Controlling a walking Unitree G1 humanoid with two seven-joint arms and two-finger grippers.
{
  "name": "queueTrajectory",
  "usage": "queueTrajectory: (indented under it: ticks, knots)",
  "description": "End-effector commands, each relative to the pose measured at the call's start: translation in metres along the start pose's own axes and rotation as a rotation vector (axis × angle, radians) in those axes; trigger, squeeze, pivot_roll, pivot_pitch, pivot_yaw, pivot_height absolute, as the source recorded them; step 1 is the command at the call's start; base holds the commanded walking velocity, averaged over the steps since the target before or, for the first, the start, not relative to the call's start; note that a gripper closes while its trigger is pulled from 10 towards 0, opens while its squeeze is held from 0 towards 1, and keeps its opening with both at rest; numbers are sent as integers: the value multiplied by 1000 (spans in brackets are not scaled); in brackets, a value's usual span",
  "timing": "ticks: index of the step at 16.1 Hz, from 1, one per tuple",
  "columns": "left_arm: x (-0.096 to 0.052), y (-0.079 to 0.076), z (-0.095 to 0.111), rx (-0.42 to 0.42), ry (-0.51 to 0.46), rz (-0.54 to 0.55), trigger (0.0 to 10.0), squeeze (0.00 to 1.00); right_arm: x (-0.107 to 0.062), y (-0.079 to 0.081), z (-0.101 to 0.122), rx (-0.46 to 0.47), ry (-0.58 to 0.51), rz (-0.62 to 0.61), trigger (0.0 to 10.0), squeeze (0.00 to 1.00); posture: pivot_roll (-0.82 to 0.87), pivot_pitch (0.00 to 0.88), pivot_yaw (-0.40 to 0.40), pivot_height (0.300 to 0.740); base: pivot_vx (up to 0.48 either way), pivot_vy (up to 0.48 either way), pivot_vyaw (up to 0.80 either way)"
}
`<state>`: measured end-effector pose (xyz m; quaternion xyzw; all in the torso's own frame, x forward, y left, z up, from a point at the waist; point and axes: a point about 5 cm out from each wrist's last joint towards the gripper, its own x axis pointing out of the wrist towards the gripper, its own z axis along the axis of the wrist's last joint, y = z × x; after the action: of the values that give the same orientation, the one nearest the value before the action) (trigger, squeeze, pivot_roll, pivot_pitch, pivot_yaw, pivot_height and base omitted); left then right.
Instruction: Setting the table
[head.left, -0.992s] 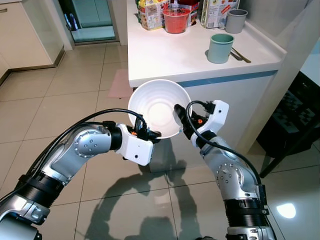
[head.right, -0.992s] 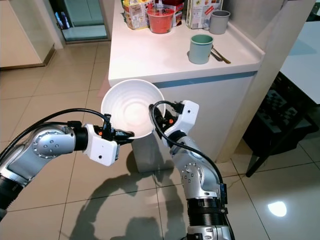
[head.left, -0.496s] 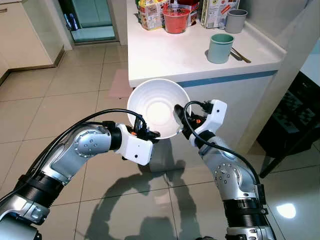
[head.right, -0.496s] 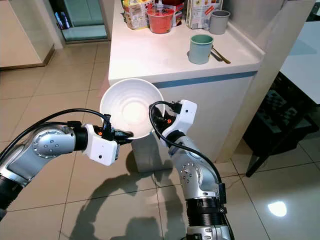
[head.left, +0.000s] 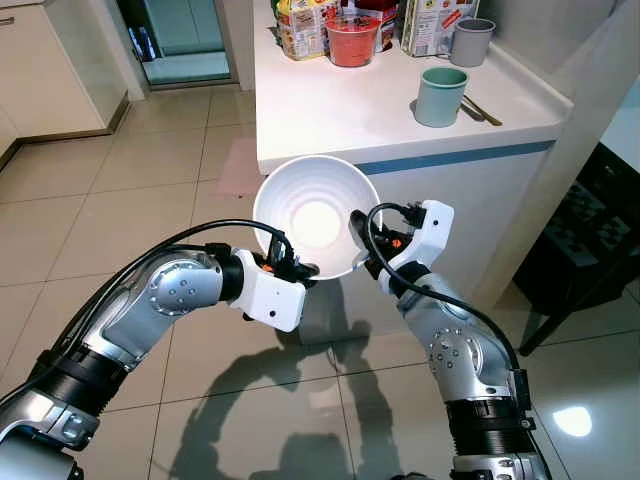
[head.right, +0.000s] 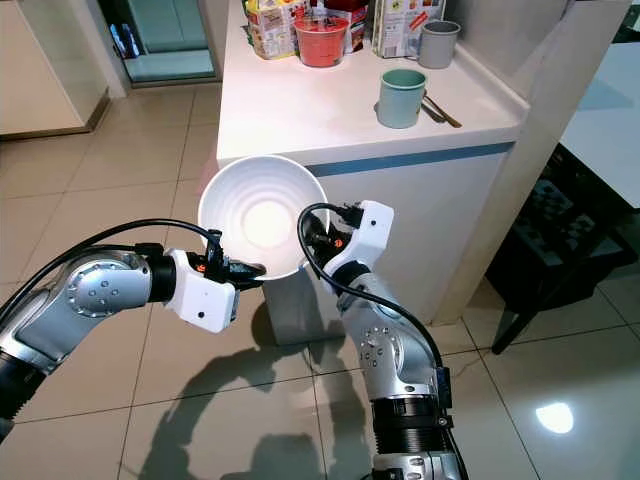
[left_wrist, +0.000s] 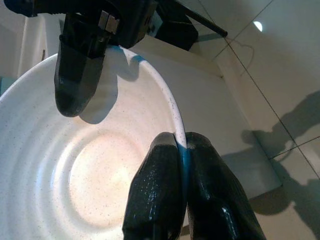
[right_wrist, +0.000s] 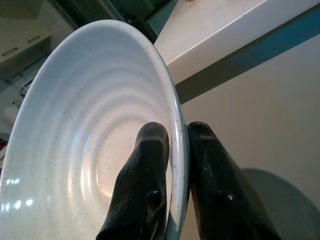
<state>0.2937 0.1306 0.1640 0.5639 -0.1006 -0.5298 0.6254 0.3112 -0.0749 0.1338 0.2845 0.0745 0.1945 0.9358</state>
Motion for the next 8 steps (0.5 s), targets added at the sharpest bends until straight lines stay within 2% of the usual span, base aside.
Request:
queueTrajectory:
  ticks: [1, 8]
  knots:
    - [-4, 18, 14, 34, -74, 102, 0, 0, -3, -2, -7, -5, 20, -8, 0, 0, 173, 0, 77, 740, 0, 0, 0]
    - [-3, 20, 14, 29, -67, 107, 0, 0, -4, -2, -7, -13, 21, -6, 0, 0, 171, 0, 80, 740, 0, 0, 0]
